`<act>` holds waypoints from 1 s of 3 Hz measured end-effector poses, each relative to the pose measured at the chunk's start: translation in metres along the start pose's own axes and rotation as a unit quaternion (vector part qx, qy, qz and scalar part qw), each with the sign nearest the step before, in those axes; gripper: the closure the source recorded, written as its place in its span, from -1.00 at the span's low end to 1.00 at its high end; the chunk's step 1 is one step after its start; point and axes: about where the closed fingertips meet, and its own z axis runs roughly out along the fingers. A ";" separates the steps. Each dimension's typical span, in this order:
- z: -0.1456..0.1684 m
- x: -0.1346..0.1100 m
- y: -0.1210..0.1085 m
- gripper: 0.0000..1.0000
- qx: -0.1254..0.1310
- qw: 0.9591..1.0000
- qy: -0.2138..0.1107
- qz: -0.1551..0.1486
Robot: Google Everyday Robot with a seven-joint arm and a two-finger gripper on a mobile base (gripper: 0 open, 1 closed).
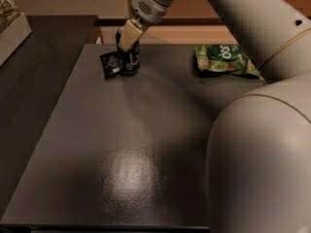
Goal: Move pepsi can near rxbar chocolate
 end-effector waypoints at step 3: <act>0.009 0.010 -0.002 0.19 0.021 0.999 -0.003 0.026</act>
Offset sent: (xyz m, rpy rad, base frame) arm 0.0033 -0.0144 -0.0091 0.0002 -0.0226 -0.0981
